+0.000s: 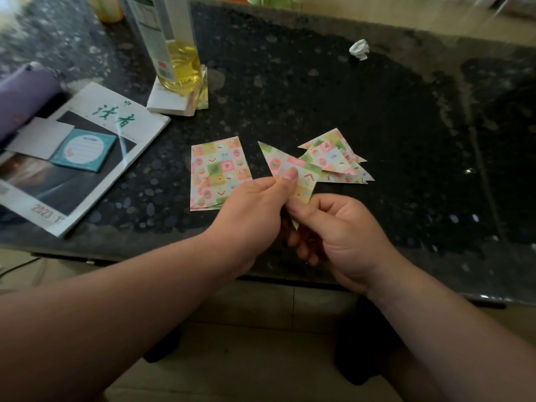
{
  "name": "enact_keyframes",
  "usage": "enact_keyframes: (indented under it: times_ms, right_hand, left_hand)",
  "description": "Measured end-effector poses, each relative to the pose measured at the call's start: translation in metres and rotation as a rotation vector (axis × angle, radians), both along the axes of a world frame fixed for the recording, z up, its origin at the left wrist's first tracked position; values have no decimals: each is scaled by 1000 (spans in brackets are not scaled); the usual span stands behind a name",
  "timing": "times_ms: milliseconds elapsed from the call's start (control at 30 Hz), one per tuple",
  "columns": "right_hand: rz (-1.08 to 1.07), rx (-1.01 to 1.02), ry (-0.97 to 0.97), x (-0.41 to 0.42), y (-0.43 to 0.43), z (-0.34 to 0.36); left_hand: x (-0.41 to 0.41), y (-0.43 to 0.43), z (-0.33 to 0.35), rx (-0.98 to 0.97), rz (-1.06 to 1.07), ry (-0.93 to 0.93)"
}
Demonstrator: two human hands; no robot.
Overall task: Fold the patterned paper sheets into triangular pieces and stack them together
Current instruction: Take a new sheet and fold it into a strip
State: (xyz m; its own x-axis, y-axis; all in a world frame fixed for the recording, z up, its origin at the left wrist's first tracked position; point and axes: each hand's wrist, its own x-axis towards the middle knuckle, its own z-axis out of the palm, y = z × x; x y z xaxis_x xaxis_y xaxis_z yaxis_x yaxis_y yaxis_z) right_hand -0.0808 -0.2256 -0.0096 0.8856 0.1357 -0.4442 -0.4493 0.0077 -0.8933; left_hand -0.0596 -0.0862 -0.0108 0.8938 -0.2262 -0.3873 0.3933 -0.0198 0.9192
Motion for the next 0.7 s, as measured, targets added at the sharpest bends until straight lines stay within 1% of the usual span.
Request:
enact_keyframes:
  times_ms: [167, 300, 433, 533, 600, 667, 700]
  right_hand:
    - [55, 42, 17, 2, -4, 2]
    - [129, 81, 22, 5, -9, 7]
    - [197, 97, -9, 6, -15, 11]
    - [265, 121, 11, 5, -22, 11]
    - [286, 139, 19, 4, -27, 9]
    - [295, 160, 26, 4, -30, 9]
    - [303, 169, 28, 5, -32, 8]
  left_hand:
    - [7, 4, 7, -18, 66, 24]
    - [24, 16, 10, 81, 126, 2]
    - [32, 24, 10, 105, 189, -24]
    - [47, 38, 12, 134, 296, -3]
    - [55, 47, 16, 109, 351, -8]
    - [55, 50, 19, 103, 317, -28]
    - [53, 50, 21, 101, 247, -13]
